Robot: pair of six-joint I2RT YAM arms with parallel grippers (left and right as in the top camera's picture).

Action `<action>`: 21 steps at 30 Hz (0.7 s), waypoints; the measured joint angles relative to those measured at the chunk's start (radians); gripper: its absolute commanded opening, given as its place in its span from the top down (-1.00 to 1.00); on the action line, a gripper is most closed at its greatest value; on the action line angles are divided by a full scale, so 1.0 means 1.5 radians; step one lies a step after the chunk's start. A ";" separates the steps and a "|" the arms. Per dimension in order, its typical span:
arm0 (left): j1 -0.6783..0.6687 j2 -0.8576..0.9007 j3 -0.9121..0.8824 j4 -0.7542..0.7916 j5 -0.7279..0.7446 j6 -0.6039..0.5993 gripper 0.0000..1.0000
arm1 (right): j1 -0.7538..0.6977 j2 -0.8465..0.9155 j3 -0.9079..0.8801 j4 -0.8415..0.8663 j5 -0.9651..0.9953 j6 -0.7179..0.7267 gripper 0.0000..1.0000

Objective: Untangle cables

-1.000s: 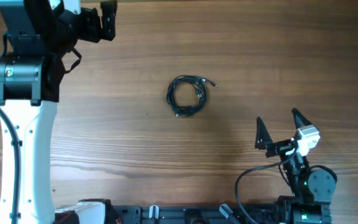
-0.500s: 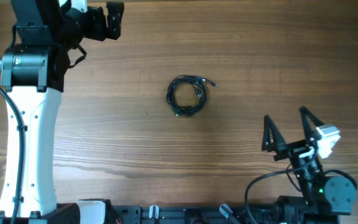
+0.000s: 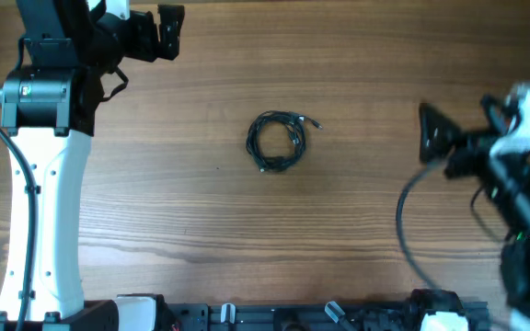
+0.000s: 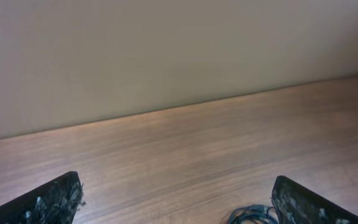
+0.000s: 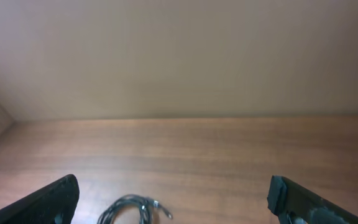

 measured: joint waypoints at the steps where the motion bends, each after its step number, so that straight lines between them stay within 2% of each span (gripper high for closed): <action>1: 0.000 0.000 0.000 0.000 0.000 0.000 -1.00 | 0.000 0.034 0.042 -0.021 0.000 -0.005 -0.99; 13: 0.000 0.000 0.000 0.001 0.000 -0.002 -1.00 | 0.000 0.340 0.481 -0.260 0.005 -0.093 -0.99; 21: 0.000 0.000 0.000 -0.026 0.032 -0.002 -1.00 | 0.000 0.510 0.643 -0.384 0.014 -0.137 -0.99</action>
